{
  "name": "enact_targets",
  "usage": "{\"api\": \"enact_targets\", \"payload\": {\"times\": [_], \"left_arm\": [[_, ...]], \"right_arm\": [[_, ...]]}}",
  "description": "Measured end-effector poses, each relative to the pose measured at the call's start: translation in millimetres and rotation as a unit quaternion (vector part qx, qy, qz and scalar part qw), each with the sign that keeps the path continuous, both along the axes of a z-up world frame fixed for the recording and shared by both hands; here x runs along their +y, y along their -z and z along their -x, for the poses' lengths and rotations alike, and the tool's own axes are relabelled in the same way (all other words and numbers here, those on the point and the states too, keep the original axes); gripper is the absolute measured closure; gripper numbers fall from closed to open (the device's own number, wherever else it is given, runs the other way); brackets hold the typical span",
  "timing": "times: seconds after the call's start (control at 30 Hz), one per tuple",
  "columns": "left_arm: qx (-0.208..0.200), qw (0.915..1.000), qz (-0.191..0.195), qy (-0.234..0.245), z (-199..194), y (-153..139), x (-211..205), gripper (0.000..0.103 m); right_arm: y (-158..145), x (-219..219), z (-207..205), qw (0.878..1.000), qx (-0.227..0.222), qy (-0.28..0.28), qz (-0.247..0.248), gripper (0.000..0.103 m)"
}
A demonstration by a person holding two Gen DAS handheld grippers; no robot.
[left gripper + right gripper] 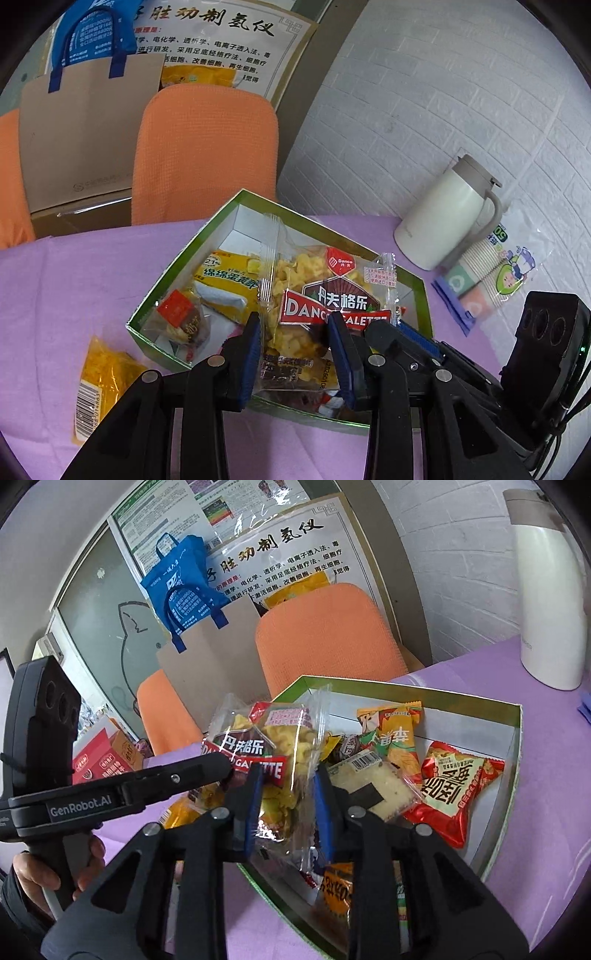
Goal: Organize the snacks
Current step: 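Lower the Danco Galette bag into the green box and open both tools, then withdraw both tools from the box toward the white packet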
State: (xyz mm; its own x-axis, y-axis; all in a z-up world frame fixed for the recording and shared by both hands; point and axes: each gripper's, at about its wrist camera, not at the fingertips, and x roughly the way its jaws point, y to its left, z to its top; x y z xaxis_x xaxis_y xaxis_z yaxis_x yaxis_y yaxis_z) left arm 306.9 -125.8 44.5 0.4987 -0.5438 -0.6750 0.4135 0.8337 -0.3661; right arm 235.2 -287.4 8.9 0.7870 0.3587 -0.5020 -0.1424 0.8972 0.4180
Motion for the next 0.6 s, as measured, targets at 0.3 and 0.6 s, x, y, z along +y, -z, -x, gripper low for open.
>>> {"api": "enact_targets", "payload": {"times": [0.3, 0.6], "left_arm": [[-0.029, 0.9986, -0.019, -0.039, 18, -1, 19, 0.015], [-0.060, 0.9975, -0.033, -0.018, 72, -33, 31, 0.015]], "right_arm": [[-3, 12, 28, 0.994, -0.041, 0.026, 0.096, 0.019], [-34, 17, 75, 0.995, -0.043, 0.030, 0.083, 0.014]]}}
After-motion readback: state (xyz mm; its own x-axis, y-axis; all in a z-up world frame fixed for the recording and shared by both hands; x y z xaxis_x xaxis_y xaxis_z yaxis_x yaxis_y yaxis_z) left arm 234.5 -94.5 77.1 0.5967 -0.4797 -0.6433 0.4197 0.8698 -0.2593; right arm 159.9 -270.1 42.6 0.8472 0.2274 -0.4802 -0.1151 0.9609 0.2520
